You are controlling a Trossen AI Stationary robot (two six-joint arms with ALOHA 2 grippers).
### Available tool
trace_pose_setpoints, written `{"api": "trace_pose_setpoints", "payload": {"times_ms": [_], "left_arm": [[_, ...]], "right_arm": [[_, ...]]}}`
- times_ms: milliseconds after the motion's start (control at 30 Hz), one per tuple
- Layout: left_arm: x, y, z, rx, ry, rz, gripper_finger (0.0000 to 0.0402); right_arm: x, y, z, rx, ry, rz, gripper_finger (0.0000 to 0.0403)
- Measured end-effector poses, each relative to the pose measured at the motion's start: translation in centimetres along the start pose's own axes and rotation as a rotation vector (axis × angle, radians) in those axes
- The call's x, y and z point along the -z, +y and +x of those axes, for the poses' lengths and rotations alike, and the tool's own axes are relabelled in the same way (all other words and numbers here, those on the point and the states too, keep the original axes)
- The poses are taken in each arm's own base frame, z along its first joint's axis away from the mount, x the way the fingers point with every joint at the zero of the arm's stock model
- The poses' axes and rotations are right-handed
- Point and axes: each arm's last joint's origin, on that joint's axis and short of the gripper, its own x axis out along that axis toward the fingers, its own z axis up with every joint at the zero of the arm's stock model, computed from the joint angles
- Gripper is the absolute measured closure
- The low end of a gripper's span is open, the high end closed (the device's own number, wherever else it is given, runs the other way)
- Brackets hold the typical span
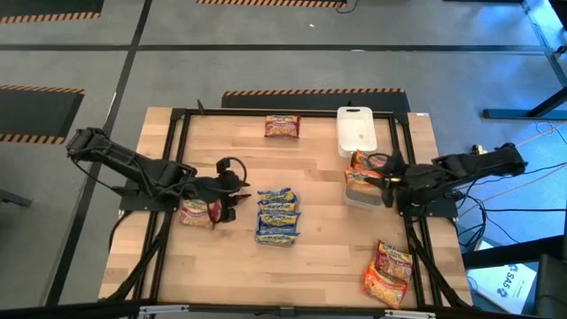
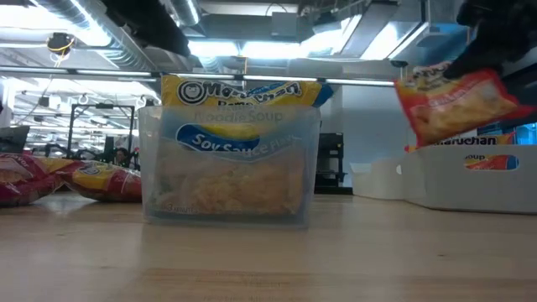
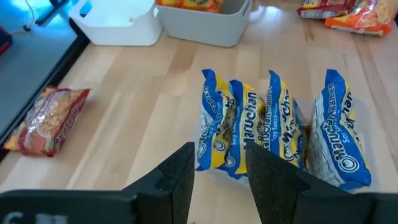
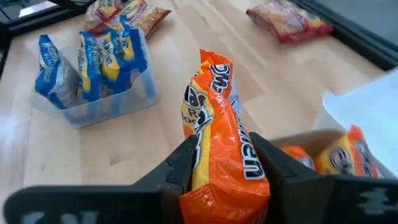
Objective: Sort Maruchan noodles
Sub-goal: Put the left orange noodle pack into the gray bin
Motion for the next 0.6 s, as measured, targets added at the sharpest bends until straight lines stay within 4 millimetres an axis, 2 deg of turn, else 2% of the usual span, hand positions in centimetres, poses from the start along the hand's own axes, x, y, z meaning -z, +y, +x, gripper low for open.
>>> {"api": "trace_pose_setpoints", "payload": {"times_ms": [100, 200, 467, 600], "left_arm": [[-0.1, 0.0, 0.0, 0.0, -0.006, 0.016, 0.0265], [-0.1, 0.0, 0.0, -0.002, -0.006, 0.03, 0.0265], [-0.1, 0.0, 0.0, -0.002, -0.008, 0.044, 0.0265], [-0.1, 0.0, 0.0, -0.002, -0.008, 0.045, 0.0265]], "right_arm": [[0.6, -0.7, -0.5, 0.034, 0.029, 0.02, 0.0309], [1.2, -1.0, -0.2, 0.077, 0.021, 0.057, 0.0309], [2.9, -0.3, 3.0, 0.088, 0.014, 0.062, 0.0308], [4.6, -0.4, 4.7, 0.108, 0.023, 0.026, 0.0308]]}}
